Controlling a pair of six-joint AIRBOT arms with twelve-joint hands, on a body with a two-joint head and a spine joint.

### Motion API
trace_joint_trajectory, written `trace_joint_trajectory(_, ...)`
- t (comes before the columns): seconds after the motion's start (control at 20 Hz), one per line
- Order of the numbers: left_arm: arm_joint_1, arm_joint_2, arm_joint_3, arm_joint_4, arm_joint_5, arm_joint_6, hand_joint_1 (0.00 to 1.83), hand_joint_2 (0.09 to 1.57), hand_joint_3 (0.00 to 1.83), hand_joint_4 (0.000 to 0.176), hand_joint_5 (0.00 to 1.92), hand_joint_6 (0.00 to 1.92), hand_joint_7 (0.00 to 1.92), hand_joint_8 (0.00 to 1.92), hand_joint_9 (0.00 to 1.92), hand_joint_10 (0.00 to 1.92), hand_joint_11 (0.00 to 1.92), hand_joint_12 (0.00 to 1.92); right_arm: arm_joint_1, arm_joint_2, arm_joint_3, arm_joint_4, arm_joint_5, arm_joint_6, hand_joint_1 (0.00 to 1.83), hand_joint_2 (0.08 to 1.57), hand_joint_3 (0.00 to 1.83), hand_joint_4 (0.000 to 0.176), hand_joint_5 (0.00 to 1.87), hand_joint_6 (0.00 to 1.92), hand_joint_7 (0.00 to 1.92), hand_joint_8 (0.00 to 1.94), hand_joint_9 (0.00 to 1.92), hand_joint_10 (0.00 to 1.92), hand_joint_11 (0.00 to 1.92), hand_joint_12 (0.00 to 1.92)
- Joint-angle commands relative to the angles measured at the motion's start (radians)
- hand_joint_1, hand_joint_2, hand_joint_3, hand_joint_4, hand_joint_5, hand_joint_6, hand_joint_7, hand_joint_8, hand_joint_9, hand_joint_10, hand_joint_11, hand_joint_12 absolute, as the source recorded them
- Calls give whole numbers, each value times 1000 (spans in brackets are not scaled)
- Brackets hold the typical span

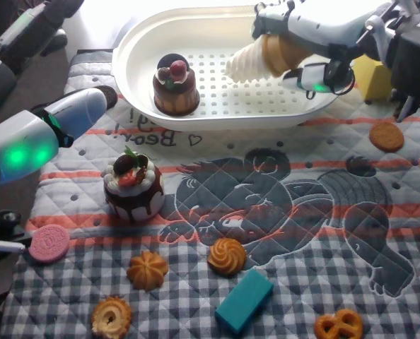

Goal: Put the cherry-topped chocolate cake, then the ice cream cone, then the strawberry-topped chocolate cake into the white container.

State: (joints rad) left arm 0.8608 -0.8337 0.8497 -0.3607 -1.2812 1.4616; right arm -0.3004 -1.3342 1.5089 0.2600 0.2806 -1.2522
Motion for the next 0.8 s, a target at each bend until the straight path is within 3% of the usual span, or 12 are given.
trace_joint_trajectory(0.0, -12, 3, 6, 10, -121, -8, 619, 1306, 0, 72, 48, 3, 3, 0, 0, 0, 0, 166, 16, 5, 4, -5, 117, -1, 785, 1213, 0, 92, 0, 20, 3, 27, 0, 87, 0, 841)
trace_joint_trajectory(0.05, -12, 3, 6, 9, -122, -8, 624, 1305, 0, 74, 49, 3, 0, 0, 0, 0, 0, 150, 16, 6, 3, -5, 116, -1, 781, 1204, 0, 96, 0, 3, 0, 5, 0, 17, 0, 511)
trace_joint_trajectory(0.1, -12, 3, 6, 7, -123, -9, 624, 1301, 0, 78, 53, 5, 4, 1, 0, 0, 0, 147, 16, 6, 0, -5, 116, -1, 700, 1177, 0, 155, 0, 0, 0, 0, 0, 3, 0, 438)
trace_joint_trajectory(0.2, -12, 3, 5, 6, -122, -11, 639, 1296, 0, 91, 61, 4, 8, 1, 0, 0, 0, 50, 16, 6, -16, -5, 117, -1, 687, 1152, 0, 141, 0, 0, 0, 0, 0, 0, 0, 153)
trace_joint_trajectory(0.35, -10, 4, 3, 1, -122, -12, 679, 1304, 2, 91, 62, 3, 10, 1, 0, 0, 30, 17, 16, 43, -71, -5, 152, -1, 698, 1098, 0, 92, 0, 0, 0, 0, 0, 0, 0, 272)
trace_joint_trajectory(0.4, -7, 6, -1, 0, -124, -12, 692, 1307, 0, 106, 68, 0, 11, 15, 0, 0, 5, 162, 16, 63, -99, -5, 174, -1, 686, 1139, 0, 28, 0, 0, 0, 0, 0, 0, 0, 465)
trace_joint_trajectory(0.45, -4, 10, -5, 0, -126, -12, 707, 1289, 0, 119, 73, 1, 9, 8, 6, 2, 0, 290, 15, 94, -129, -6, 197, -1, 667, 1176, 2, 0, 0, 0, 0, 0, 0, 0, 0, 645)
trace_joint_trajectory(0.5, 0, 16, -9, 0, -126, -12, 717, 1273, 0, 111, 76, 2, 26, 6, 27, 11, 0, 464, 11, 133, -163, -8, 218, -1, 697, 1160, 0, 0, 0, 0, 0, 0, 18, 8, 0, 1148)
trace_joint_trajectory(0.55, 7, 22, -13, 0, -127, -12, 742, 1252, 0, 110, 87, 4, 49, 7, 49, 20, 0, 671, -4, 163, -193, -8, 246, -1, 681, 1173, 0, 14, 0, 0, 0, 0, 53, 36, 0, 1422)
trace_joint_trajectory(0.6, 13, 28, -18, -4, -125, -12, 770, 1203, 0, 139, 103, 7, 72, 8, 65, 25, 0, 782, -25, 194, -232, -11, 276, -1, 643, 1158, 0, 35, 0, 0, 0, 0, 73, 80, 0, 1402)
trace_joint_trajectory(0.65, 16, 38, -28, -7, -102, -12, 771, 1189, 0, 131, 96, 3, 82, 6, 75, 29, 0, 831, -45, 230, -274, -22, 289, -1, 656, 1149, 0, 52, 0, 0, 0, 0, 14, 180, 0, 1438)
trace_joint_trajectory(0.75, 30, 54, -40, -5, -85, -12, 761, 1152, 0, 114, 86, 3, 36, 0, 43, 17, 0, 920, -73, 264, -330, -66, 308, -1, 724, 1138, 0, 37, 0, 0, 0, 0, 0, 264, 0, 1423)
